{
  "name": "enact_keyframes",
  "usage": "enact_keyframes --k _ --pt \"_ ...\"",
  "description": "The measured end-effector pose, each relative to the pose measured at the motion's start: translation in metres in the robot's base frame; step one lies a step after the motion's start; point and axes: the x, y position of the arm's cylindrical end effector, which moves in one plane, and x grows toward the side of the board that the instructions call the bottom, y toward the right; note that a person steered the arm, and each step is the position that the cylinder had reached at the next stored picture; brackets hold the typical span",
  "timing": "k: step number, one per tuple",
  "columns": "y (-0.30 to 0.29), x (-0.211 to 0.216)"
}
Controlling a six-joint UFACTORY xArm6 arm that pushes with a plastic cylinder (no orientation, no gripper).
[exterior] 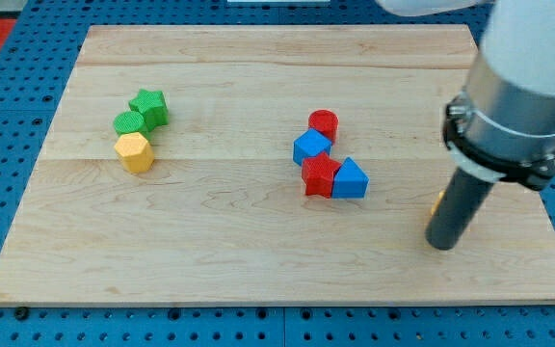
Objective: Place the yellow heart to the right of the blue cube
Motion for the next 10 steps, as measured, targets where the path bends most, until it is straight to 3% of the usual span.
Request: enact_keyframes --k 2,4,5,6,7,8,9,10 --pt "0.009 0.033" --pt "0.018 -0.024" --pt "-0.02 -0.066" --pt "-0.034 -0.069" --pt "-0.009 -0.049" --pt "0.048 -0.051" --pt "0.069 -0.072" --pt "0.025 -0.094"
